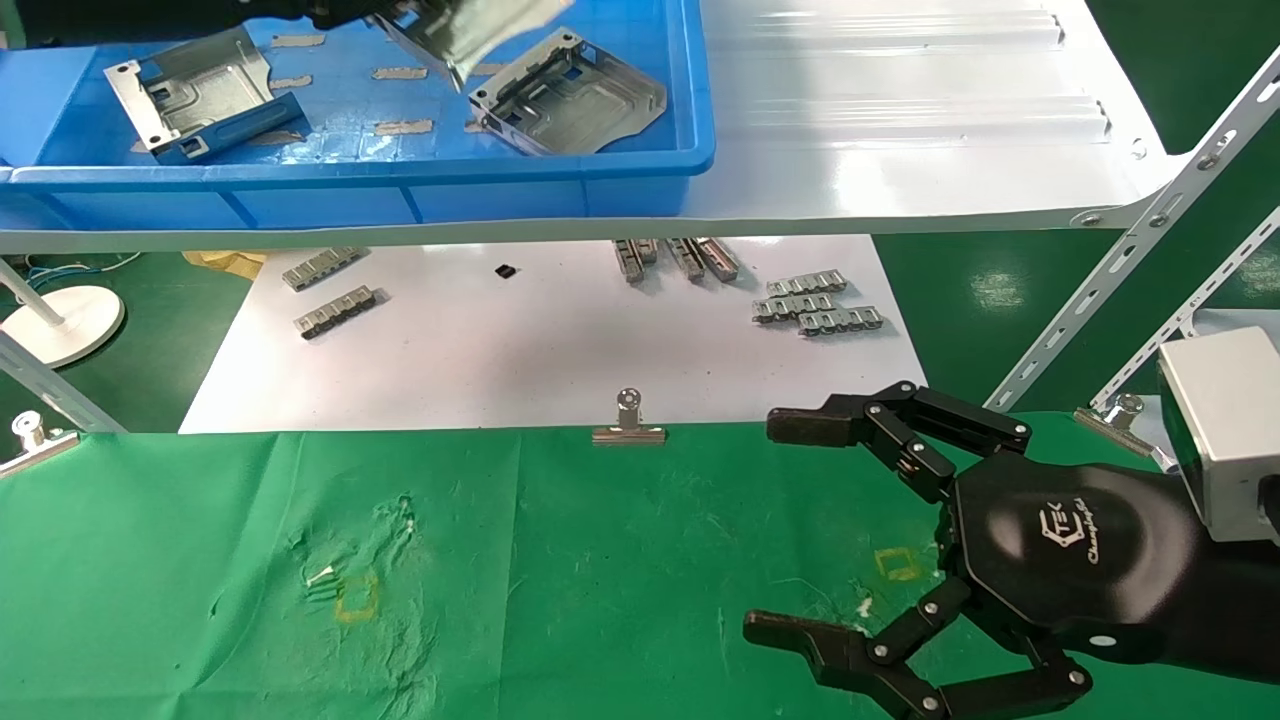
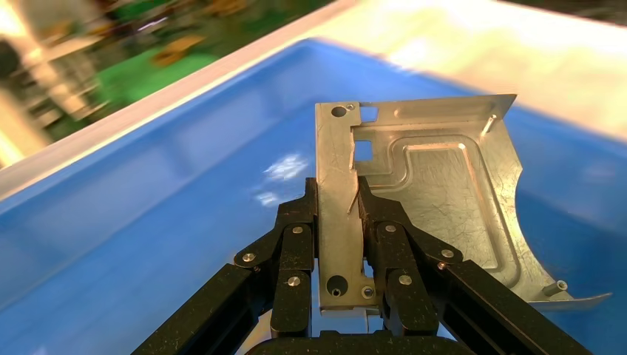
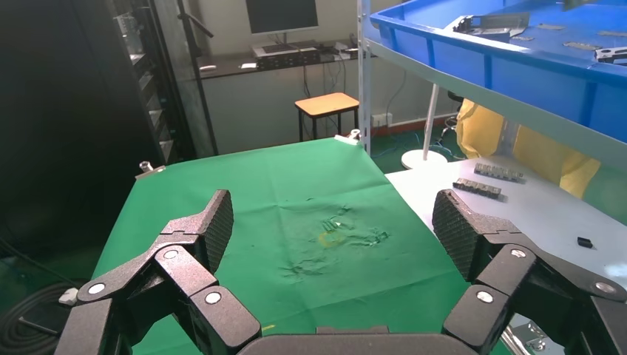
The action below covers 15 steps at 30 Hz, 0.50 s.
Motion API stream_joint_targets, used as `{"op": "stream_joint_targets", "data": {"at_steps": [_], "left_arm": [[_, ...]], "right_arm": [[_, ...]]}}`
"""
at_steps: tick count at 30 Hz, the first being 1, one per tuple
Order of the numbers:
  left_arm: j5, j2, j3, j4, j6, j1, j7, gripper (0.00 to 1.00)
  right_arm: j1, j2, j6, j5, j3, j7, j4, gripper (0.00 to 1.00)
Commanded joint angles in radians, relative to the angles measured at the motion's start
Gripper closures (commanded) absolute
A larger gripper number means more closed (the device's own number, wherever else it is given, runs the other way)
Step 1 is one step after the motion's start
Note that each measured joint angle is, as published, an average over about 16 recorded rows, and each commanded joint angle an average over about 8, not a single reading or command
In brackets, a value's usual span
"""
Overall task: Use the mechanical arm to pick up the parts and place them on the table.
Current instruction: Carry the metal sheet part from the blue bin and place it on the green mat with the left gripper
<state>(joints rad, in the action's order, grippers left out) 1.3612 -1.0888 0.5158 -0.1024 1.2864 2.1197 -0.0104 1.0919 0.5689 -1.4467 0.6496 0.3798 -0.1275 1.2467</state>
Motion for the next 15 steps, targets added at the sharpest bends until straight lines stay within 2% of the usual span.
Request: {"op": "stream_joint_targets", "data": {"at_steps": [1, 4, 7, 15], "left_arm": [[-0.017, 0.015, -0.009, -0.012, 0.087, -0.004, -0.027, 1.00], [-0.024, 0.036, -0.008, -0.032, 0.213, -0.021, -0.082, 1.00], [-0.024, 0.056, 0.003, -0.056, 0.288, -0.041, -0.134, 1.00], [-0.068, 0.156, 0.080, -0.214, 0.323, -0.129, -0.260, 1.00]], "right_arm": [[0.000, 0.000, 0.000, 0.000, 0.000, 0.000, 0.000, 0.00], [0.000, 0.000, 0.000, 0.000, 0.000, 0.000, 0.000, 0.00], [0.000, 0.000, 0.000, 0.000, 0.000, 0.000, 0.000, 0.00], [0.000, 0.000, 0.000, 0.000, 0.000, 0.000, 0.000, 0.00]]}}
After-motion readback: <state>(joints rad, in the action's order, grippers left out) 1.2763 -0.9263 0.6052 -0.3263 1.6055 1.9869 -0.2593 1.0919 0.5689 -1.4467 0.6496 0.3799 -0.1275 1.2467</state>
